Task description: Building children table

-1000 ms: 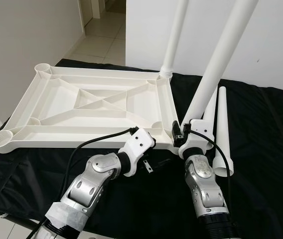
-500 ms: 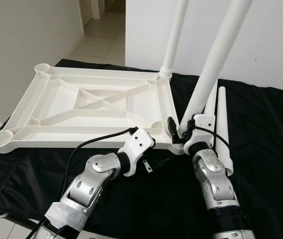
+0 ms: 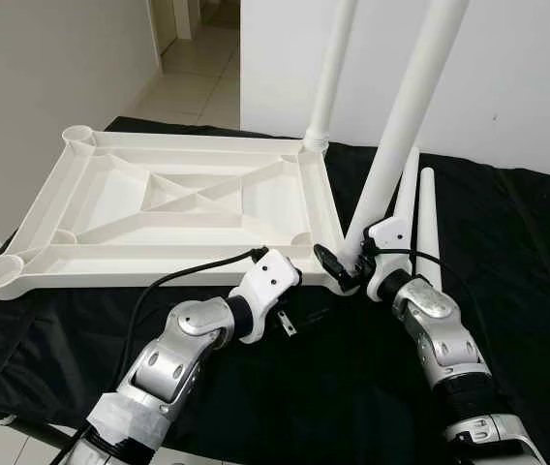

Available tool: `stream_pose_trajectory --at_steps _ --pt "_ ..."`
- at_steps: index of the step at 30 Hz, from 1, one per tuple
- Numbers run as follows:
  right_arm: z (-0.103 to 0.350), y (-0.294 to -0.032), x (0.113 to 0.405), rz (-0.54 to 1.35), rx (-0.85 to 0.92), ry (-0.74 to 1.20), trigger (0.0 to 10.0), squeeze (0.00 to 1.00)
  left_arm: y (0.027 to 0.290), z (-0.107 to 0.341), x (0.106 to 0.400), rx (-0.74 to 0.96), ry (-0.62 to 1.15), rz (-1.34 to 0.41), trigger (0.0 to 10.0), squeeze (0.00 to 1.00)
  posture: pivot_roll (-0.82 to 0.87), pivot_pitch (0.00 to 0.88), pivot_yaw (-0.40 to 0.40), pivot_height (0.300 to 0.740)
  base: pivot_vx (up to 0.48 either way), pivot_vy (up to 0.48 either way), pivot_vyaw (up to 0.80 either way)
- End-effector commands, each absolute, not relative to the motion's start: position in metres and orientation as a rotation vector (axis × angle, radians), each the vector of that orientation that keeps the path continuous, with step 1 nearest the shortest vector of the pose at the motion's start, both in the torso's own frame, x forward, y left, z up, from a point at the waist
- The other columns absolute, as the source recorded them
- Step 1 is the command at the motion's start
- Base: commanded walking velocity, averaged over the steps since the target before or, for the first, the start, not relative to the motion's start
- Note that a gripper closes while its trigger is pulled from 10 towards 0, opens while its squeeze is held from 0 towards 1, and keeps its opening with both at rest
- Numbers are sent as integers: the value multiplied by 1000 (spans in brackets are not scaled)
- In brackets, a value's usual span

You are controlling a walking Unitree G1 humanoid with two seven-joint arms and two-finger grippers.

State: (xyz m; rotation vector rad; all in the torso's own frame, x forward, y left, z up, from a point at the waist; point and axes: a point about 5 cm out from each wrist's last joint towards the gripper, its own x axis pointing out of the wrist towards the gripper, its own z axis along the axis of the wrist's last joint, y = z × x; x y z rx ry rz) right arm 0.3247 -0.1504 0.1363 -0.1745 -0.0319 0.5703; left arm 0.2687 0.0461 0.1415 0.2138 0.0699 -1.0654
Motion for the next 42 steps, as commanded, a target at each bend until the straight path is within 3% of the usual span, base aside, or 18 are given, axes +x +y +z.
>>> stream_pose_trajectory --at_steps 1,2,14,15,26,36,42 --pt "136 -149 326 605 -188 -26 4196 0 46 143 270 218 61 -1059 10000 0 -24 0 -30 740 0 0 0" --pt "136 -149 326 624 -179 -28 0 0 46 144 270 218 61 -1058 10000 0 -24 0 -30 740 0 0 0" --pt "128 -157 323 632 -155 -9 0 0 49 143 270 227 68 -1059 10000 0 -42 30 -16 740 0 0 0" --pt "128 -159 323 611 -150 -8 10000 0 49 143 270 227 69 -1061 10000 0 -44 34 -18 740 0 0 0" --pt "136 -156 322 422 -96 -50 10000 0 49 143 269 223 69 -1060 10000 0 -41 38 -25 740 0 0 0" --pt "136 -132 301 75 54 -75 10000 0 51 142 268 220 76 -1052 10000 0 -31 30 -28 740 0 0 0" --pt "137 -121 293 -10 79 -77 10000 0 52 142 268 223 76 -1055 10000 0 -31 27 -21 740 0 0 0"
